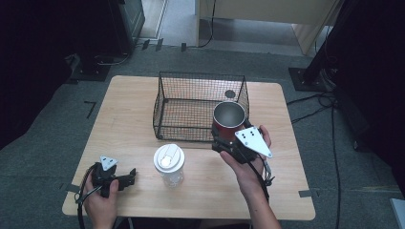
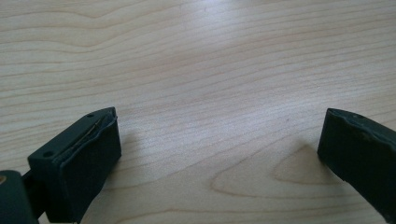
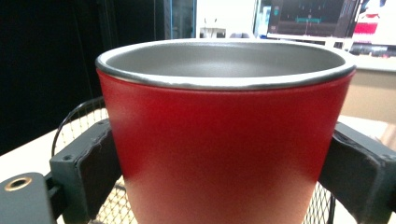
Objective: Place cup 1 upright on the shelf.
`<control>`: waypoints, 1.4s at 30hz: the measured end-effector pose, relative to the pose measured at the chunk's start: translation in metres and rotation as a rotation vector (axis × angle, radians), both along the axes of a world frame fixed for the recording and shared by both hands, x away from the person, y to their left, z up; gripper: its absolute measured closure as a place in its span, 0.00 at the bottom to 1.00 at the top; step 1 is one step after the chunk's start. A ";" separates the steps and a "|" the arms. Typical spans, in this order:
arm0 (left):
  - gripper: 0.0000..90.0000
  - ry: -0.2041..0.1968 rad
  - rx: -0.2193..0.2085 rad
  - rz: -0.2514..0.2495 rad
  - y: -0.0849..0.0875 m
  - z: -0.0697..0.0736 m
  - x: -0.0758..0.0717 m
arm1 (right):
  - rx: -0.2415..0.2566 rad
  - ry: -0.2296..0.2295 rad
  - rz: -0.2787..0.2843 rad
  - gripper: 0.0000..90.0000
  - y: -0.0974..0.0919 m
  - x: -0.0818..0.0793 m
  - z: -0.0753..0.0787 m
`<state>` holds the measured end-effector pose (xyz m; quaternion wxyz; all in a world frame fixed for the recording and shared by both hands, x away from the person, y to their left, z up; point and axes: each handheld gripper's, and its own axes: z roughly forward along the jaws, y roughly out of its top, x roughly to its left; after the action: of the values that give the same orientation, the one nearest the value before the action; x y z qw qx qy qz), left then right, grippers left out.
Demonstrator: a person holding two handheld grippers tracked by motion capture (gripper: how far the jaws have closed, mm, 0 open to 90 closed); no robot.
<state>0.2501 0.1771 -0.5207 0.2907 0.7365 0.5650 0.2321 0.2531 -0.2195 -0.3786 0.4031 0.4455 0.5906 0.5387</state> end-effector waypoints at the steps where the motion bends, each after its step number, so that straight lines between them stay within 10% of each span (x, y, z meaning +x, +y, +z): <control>1: 0.00 0.000 0.000 0.000 0.000 0.000 0.000 | 0.002 -0.008 0.003 0.08 0.000 0.001 0.001; 23: 0.00 -0.002 0.000 -0.001 0.000 0.000 0.000 | 0.047 -0.059 0.003 0.08 0.005 0.044 0.011; 42: 0.00 -0.002 0.002 -0.001 0.000 0.000 0.000 | 0.007 0.028 -0.004 0.08 0.005 0.096 0.005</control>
<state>0.2502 0.1772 -0.5207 0.2907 0.7368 0.5643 0.2330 0.3496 -0.2149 -0.3734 0.3943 0.4557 0.5932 0.5339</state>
